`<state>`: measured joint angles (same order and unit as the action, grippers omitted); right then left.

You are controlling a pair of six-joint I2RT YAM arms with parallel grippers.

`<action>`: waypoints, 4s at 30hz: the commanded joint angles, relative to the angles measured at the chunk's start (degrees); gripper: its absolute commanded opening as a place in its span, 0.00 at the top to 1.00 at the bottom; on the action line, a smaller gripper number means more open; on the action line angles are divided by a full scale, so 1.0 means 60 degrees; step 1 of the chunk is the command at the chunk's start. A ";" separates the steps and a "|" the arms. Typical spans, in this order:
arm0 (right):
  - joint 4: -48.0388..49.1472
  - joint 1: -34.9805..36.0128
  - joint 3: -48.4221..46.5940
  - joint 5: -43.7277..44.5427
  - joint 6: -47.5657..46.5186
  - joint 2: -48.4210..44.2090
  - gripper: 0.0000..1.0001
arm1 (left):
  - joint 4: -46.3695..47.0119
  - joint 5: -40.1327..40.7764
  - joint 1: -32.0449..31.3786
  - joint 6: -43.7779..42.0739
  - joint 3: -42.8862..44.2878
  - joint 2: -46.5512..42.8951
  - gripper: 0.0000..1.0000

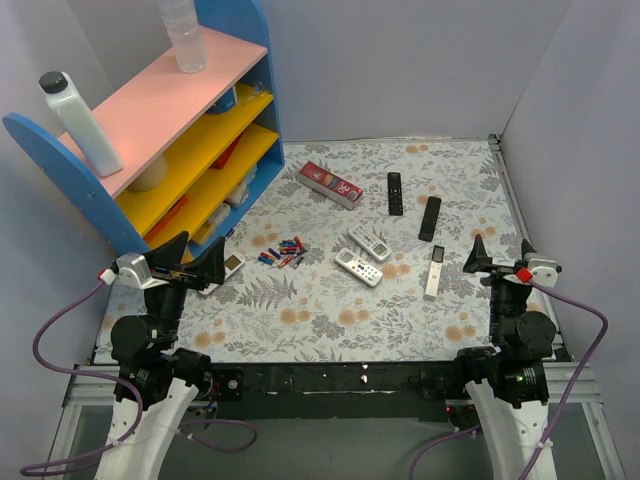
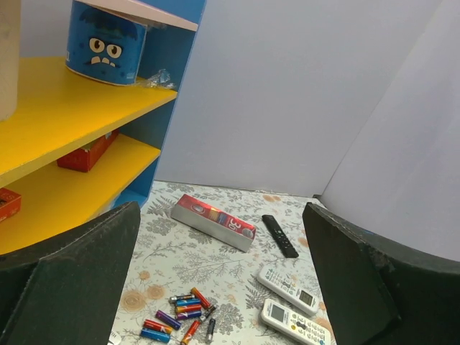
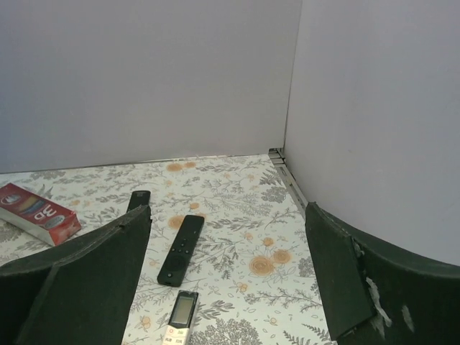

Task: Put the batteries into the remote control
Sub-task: Pick up the remote control from the center of the board, then adjust the remote control.

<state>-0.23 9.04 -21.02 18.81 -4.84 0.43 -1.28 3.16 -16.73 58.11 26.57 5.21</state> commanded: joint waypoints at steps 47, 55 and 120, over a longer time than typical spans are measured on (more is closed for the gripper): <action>-0.6246 -0.0144 -1.1058 -0.0923 0.4439 1.8823 0.20 | -0.0490 0.0221 -0.1269 0.0379 0.0069 -0.0781 0.02; -0.6143 -0.0144 -1.1088 -0.0806 0.4557 1.9411 0.26 | -0.0490 0.0162 -0.1284 0.0394 0.0069 -0.0722 0.02; 0.7201 0.4924 0.0075 -0.7910 0.7062 0.7751 0.67 | 1.1858 -0.5082 -0.4023 0.4334 -0.0576 1.1332 0.02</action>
<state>35.97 36.97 -20.47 -27.59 36.69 46.39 64.20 -27.81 -40.14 83.02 23.22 71.99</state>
